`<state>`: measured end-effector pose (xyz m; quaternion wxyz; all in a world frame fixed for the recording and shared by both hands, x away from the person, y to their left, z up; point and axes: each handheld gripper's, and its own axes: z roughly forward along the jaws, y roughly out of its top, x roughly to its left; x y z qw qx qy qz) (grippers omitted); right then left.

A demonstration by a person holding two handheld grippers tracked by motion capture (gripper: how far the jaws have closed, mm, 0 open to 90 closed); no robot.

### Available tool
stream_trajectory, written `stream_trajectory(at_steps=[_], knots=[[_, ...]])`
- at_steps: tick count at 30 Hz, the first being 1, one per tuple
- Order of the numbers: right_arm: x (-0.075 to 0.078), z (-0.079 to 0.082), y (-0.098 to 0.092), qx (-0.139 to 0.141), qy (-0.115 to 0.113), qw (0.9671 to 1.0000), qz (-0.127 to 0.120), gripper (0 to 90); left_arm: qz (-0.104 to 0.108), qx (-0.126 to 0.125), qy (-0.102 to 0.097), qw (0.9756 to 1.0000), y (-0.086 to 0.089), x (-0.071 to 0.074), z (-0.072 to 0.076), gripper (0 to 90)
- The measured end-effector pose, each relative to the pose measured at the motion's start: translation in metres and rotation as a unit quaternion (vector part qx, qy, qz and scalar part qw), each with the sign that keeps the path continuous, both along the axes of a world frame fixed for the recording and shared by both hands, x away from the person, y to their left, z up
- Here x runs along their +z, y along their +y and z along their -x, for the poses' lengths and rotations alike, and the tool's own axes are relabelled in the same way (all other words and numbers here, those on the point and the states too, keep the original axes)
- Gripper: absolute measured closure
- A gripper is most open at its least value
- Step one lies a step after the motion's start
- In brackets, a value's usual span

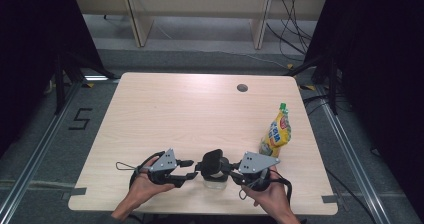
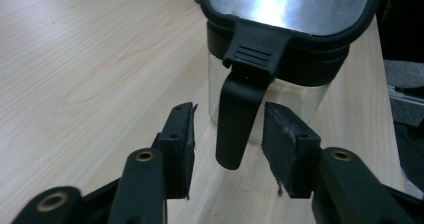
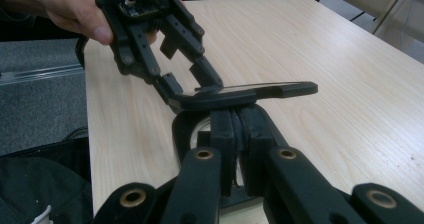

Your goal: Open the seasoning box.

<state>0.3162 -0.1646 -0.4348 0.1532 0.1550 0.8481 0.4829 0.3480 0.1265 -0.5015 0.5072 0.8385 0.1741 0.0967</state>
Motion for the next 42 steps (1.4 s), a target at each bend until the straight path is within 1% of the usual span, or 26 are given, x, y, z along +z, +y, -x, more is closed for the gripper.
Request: stream_trajectory(at_steps=[1,3,4,6,7,8,9,10,11,16,18,20,21,22,23,25,28,29,30,33,34,35,36,37,38,42], knots=[[0.0,-0.001,0.001,0.003,-0.006,1.0,0.001,87.1,0.006,0.0,0.003,1.0,-0.001,-0.001,0.0,57.8],[0.001,-0.001,0.003,0.005,-0.007,1.0,0.0,87.1,0.0,-0.003,-0.004,1.0,-0.003,-0.001,-0.001,60.9],[0.002,-0.002,0.006,0.007,-0.007,0.9999,-0.002,87.0,0.004,-0.013,-0.001,0.9999,-0.004,-0.002,-0.001,64.8],[0.002,-0.003,0.008,0.007,-0.01,0.9999,-0.004,87.0,0.005,-0.013,-0.005,0.9999,-0.005,-0.002,0.0,68.8],[0.002,-0.003,0.008,0.007,-0.01,0.9999,-0.004,87.0,0.0,-0.012,-0.01,0.9999,-0.006,-0.001,0.001,68.8],[0.003,-0.004,0.01,0.01,-0.007,0.9999,-0.003,87.0,-0.004,-0.016,-0.015,0.9997,-0.005,0.0,0.0,71.1],[0.003,-0.004,0.01,0.01,-0.007,0.9999,-0.003,87.0,-0.004,-0.016,-0.015,0.9997,-0.005,0.0,0.0,71.8],[0.004,-0.003,0.011,0.004,0.0,1.0,-0.006,87.0,-0.006,-0.016,-0.015,0.9997,-0.005,0.0,0.0,71.8],[0.004,-0.005,0.013,0.012,-0.008,0.9999,-0.006,87.0,-0.008,-0.015,-0.016,0.9997,-0.005,0.0,0.0,72.1],[0.006,-0.004,0.02,0.015,-0.005,0.9999,-0.003,87.0,-0.005,-0.017,-0.017,0.9997,-0.005,0.0,0.0,72.6],[0.007,-0.006,0.024,0.021,-0.009,0.9997,-0.004,86.9,-0.005,-0.011,-0.015,0.9998,-0.006,0.0,0.001,72.8],[0.008,-0.007,0.031,0.028,-0.003,0.9996,-0.003,86.5,-0.009,-0.011,-0.017,0.9998,-0.005,0.0,0.001,72.8],[0.008,-0.008,0.033,0.03,-0.005,0.9995,-0.004,86.5,-0.009,-0.011,-0.017,0.9997,-0.005,0.0,0.001,72.8],[0.009,-0.007,0.035,0.028,-0.001,0.9996,-0.003,86.5,-0.006,-0.011,-0.015,0.9998,-0.006,0.0,0.002,72.9],[0.009,-0.007,0.035,0.028,-0.001,0.9996,-0.003,86.5,-0.006,-0.011,-0.015,0.9998,-0.006,0.0,0.002,72.9],[0.01,-0.009,0.043,0.037,-0.008,0.9993,0.002,86.5,-0.007,-0.01,-0.016,0.9998,-0.006,0.0,0.002,72.9],[0.01,-0.009,0.048,0.04,-0.005,0.9992,0.002,86.5,-0.007,-0.012,-0.014,0.9998,-0.006,0.0,0.002,72.9],[0.01,-0.009,0.048,0.04,-0.005,0.9992,0.002,86.5,-0.007,-0.012,-0.014,0.9998,-0.006,0.0,0.002,72.9],[0.01,-0.01,0.051,0.042,-0.003,0.9991,0.003,86.5,-0.011,-0.015,-0.021,0.9996,-0.006,0.001,0.001,73.0],[0.01,-0.01,0.053,0.044,-0.003,0.999,0.005,86.6,-0.014,-0.01,-0.021,0.9996,-0.006,0.001,0.002,73.0],[0.009,-0.011,0.055,0.045,-0.005,0.9989,0.005,86.7,-0.012,-0.006,-0.018,0.9997,-0.007,0.001,0.003,73.0],[0.009,-0.011,0.055,0.045,-0.005,0.9989,0.005,86.7,-0.012,-0.006,-0.018,0.9997,-0.007,0.001,0.003,73.0],[0.009,-0.011,0.056,0.042,0.003,0.9991,0.002,86.7,-0.013,-0.007,-0.016,0.9998,-0.007,0.001,0.003,73.0],[0.009,-0.012,0.056,0.046,0.0,0.999,0.002,86.6,-0.013,-0.007,-0.016,0.9998,-0.007,0.001,0.003,73.0],[0.008,-0.012,0.057,0.045,0.0,0.999,0.002,86.7,-0.015,-0.011,-0.021,0.9996,-0.006,0.001,0.002,73.0],[0.008,-0.014,0.058,0.048,0.001,0.9988,-0.001,86.7,-0.015,-0.011,-0.021,0.9996,-0.006,0.001,0.002,73.0]])
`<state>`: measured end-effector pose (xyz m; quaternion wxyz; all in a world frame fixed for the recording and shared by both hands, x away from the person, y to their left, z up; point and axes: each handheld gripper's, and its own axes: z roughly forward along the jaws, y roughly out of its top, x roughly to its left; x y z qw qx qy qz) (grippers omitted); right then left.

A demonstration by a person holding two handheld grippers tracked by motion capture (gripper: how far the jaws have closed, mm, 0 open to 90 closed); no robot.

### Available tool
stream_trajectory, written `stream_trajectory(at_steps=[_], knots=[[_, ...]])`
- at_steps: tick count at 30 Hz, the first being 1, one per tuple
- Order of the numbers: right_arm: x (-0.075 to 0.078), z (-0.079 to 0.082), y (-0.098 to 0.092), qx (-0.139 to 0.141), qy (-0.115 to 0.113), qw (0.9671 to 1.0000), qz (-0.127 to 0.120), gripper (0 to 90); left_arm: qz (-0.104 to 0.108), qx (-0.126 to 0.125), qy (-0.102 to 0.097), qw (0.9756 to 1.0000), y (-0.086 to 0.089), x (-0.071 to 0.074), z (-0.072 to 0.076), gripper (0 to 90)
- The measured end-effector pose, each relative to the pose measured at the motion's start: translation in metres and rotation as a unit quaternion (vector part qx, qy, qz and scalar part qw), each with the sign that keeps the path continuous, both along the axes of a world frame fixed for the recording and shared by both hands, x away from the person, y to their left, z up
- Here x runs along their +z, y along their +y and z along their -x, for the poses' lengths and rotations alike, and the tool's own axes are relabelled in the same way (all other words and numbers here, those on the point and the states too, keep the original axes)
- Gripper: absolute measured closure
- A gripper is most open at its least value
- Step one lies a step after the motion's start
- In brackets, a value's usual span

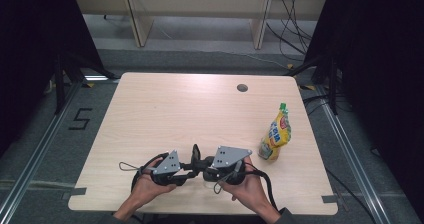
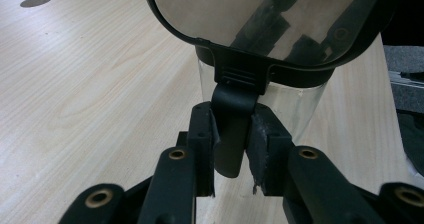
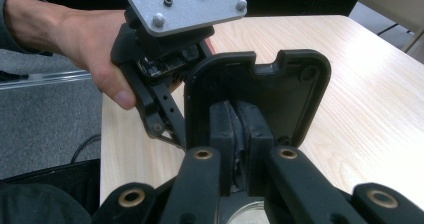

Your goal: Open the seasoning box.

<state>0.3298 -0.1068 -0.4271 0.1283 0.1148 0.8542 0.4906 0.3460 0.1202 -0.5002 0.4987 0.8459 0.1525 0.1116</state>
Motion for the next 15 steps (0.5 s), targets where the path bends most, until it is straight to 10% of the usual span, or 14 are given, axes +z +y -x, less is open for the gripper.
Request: stream_trajectory(at_steps=[15], knots=[[-0.006,0.005,-0.044,-0.044,0.0,0.9989,-0.016,74.9,-0.006,0.005,0.023,0.9997,0.008,-0.001,0.007,42.1]])
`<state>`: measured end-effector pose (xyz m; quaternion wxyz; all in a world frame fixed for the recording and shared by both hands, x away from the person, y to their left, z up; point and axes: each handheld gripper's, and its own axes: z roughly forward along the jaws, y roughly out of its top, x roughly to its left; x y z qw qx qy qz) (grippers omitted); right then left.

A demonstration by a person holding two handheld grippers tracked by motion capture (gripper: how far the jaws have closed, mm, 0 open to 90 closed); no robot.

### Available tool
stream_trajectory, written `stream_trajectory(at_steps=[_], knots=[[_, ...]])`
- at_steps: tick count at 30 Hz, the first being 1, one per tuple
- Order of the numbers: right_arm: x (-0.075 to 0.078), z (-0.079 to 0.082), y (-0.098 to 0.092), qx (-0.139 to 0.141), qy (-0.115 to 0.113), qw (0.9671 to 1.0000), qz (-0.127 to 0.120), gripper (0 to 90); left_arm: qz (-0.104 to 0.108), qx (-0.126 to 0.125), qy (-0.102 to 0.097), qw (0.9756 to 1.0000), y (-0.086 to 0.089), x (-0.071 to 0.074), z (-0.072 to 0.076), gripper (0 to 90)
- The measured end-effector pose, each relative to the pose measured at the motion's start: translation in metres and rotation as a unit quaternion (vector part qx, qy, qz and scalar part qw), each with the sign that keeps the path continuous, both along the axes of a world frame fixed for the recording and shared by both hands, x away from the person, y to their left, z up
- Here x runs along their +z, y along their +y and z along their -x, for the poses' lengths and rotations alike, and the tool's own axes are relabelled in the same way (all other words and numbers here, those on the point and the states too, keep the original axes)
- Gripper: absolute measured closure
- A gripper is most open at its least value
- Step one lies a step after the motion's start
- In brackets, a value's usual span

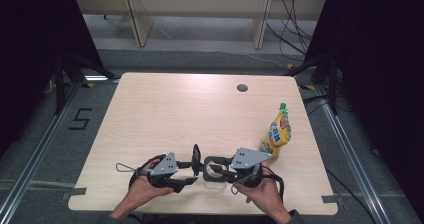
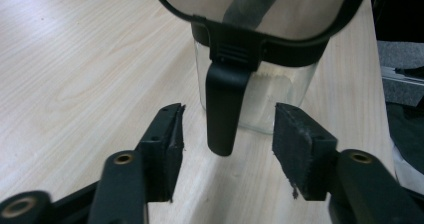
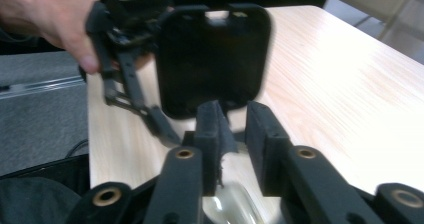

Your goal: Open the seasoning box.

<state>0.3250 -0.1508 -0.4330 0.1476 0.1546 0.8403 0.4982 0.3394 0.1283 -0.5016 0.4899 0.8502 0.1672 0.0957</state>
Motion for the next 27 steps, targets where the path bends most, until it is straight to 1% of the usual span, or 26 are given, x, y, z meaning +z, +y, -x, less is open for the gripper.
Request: stream_trajectory(at_steps=[1,2,3,4,5,6,7,8,9,10,11,12,13,14,15,16,17,18,19,20,21,23,24,25,26,27], knots=[[-0.001,0.002,-0.01,-0.019,0.01,0.9998,-0.004,72.3,-0.002,0.004,0.009,1.0,0.001,0.0,0.002,39.7],[-0.001,0.002,-0.01,-0.019,0.01,0.9998,-0.004,72.3,-0.002,0.004,0.009,1.0,0.001,0.0,0.002,37.4],[-0.004,0.003,-0.021,-0.028,0.014,0.9995,-0.01,68.6,-0.005,0.004,0.019,0.9998,0.001,0.001,0.005,35.6],[-0.004,0.003,-0.021,-0.028,0.014,0.9995,-0.01,68.6,-0.005,0.004,0.019,0.9998,0.001,0.001,0.005,34.8],[-0.006,0.004,-0.032,-0.045,0.02,0.9987,-0.012,65.2,-0.005,0.004,0.021,0.9998,0.002,0.003,0.008,34.0],[-0.006,0.004,-0.032,-0.045,0.02,0.9987,-0.012,65.2,-0.005,0.004,0.021,0.9998,0.002,0.003,0.008,32.9],[-0.008,0.005,-0.043,-0.06,0.023,0.9978,-0.015,61.8,-0.003,0.018,0.025,0.9995,0.003,0.003,0.012,31.9],[-0.008,0.005,-0.043,-0.06,0.023,0.9978,-0.015,61.8,-0.003,0.018,0.025,0.9995,0.003,0.003,0.012,31.2],[-0.009,0.005,-0.049,-0.069,0.026,0.9971,-0.016,60.8,-0.008,0.023,0.024,0.9994,0.005,0.004,0.013,31.2],[-0.01,0.006,-0.06,-0.09,0.017,0.9957,-0.015,58.5,-0.013,0.035,0.03,0.9989,0.008,0.004,0.015,30.1],[-0.011,0.006,-0.065,-0.098,0.024,0.9948,-0.014,57.5,-0.011,0.044,0.036,0.9983,0.009,0.004,0.016,29.4],[-0.012,0.008,-0.07,-0.11,0.028,0.9934,-0.017,56.1,-0.011,0.044,0.036,0.9983,0.009,0.004,0.016,28.9],[-0.013,0.01,-0.074,-0.121,0.035,0.9919,-0.018,54.6,-0.015,0.055,0.041,0.9975,0.011,0.004,0.017,28.8],[-0.013,0.01,-0.074,-0.121,0.035,0.9919,-0.018,54.6,-0.018,0.063,0.039,0.9971,0.013,0.003,0.018,28.8],[-0.014,0.01,-0.078,-0.126,0.035,0.9912,-0.02,54.4,-0.011,0.074,0.046,0.9962,0.014,0.002,0.019,28.7],[-0.015,0.009,-0.083,-0.125,0.027,0.9917,-0.019,53.7,-0.014,0.076,0.049,0.9958,0.015,0.003,0.02,28.1],[-0.017,0.013,-0.089,-0.142,0.042,0.9889,-0.018,52.0,-0.007,0.09,0.052,0.9946,0.019,0.003,0.023,27.3],[-0.017,0.013,-0.089,-0.142,0.042,0.9889,-0.018,52.0,-0.007,0.09,0.052,0.9946,0.019,0.003,0.023,27.0],[-0.018,0.013,-0.092,-0.143,0.045,0.9885,-0.017,51.0,-0.012,0.093,0.053,0.9942,0.02,0.005,0.024,27.0],[-0.021,0.013,-0.096,-0.155,0.052,0.9864,-0.018,48.5,-0.017,0.104,0.04,0.9937,0.024,0.008,0.026,26.0],[-0.022,0.015,-0.099,-0.164,0.066,0.9842,-0.019,47.5,-0.016,0.111,0.043,0.9927,0.026,0.009,0.028,26.0],[-0.023,0.014,-0.102,-0.161,0.061,0.9849,-0.018,46.0,-0.012,0.11,0.042,0.993,0.028,0.009,0.029,26.0],[-0.024,0.014,-0.105,-0.167,0.055,0.9843,-0.013,44.5,-0.009,0.11,0.033,0.9934,0.029,0.01,0.03,26.0],[-0.025,0.016,-0.11,-0.178,0.069,0.9814,-0.015,42.8,-0.003,0.117,0.041,0.9923,0.031,0.01,0.034,26.0],[-0.026,0.016,-0.111,-0.189,0.071,0.9792,-0.019,42.0,-0.013,0.116,0.037,0.9925,0.033,0.011,0.035,26.0],[-0.026,0.016,-0.111,-0.189,0.071,0.9792,-0.019,42.0,-0.013,0.116,0.037,0.9925,0.033,0.011,0.035,26.0]])
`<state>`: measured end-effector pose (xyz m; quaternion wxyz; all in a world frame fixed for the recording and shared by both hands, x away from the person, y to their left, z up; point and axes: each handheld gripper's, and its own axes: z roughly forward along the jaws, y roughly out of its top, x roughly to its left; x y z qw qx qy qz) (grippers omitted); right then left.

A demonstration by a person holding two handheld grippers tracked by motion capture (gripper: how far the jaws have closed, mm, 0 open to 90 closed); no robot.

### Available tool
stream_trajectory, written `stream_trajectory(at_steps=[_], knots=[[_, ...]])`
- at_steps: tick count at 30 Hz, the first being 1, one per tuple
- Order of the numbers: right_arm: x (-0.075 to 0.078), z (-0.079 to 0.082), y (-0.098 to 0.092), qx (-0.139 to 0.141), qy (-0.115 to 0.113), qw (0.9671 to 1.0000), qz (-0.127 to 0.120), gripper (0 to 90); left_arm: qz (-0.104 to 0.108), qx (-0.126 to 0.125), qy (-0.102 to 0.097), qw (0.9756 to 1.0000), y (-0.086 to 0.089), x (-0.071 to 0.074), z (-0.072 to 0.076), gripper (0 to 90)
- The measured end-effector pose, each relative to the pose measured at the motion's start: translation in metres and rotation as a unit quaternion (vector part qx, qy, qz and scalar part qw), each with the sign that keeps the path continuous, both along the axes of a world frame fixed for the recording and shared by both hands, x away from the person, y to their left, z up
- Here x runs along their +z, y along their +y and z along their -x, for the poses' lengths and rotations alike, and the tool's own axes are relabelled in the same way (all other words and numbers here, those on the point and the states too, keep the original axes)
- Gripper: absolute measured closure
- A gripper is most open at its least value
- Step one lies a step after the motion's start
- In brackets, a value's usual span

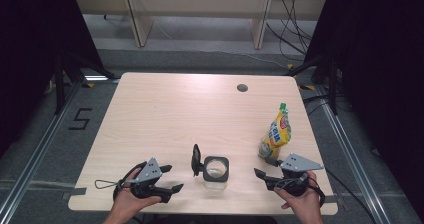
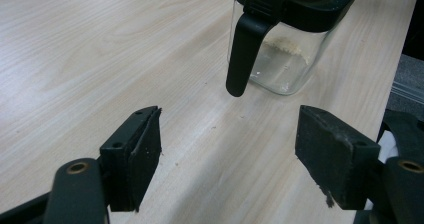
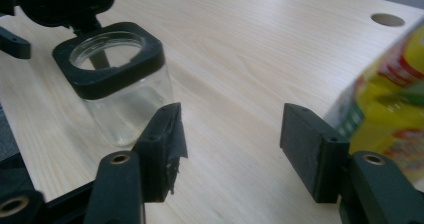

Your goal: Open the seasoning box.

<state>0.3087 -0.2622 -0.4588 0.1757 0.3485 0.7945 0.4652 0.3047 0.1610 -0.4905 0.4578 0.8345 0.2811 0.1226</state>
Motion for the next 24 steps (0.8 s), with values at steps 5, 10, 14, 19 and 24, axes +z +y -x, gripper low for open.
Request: stream_trajectory(at_steps=[5,10,14,19,24], knots=[[-0.004,0.001,-0.01,-0.028,0.003,0.9995,0.011,38.2,-0.002,0.007,-0.008,0.9999,0.001,-0.001,0.006,26.0],[-0.012,-0.005,-0.023,-0.061,0.011,0.998,0.009,31.1,-0.02,0.015,-0.008,0.9997,0.001,-0.001,0.012,25.9],[-0.016,-0.007,-0.027,-0.088,0.024,0.9958,0.008,23.7,-0.043,0.008,-0.011,0.999,0.001,-0.003,0.014,25.9],[-0.018,-0.01,-0.032,-0.088,0.017,0.9958,0.017,22.8,-0.033,0.007,-0.012,0.9994,-0.003,-0.005,0.017,26.1],[-0.019,-0.013,-0.034,-0.103,0.012,0.9945,0.018,21.8,-0.035,0.012,-0.003,0.9993,-0.004,-0.006,0.018,26.1]])
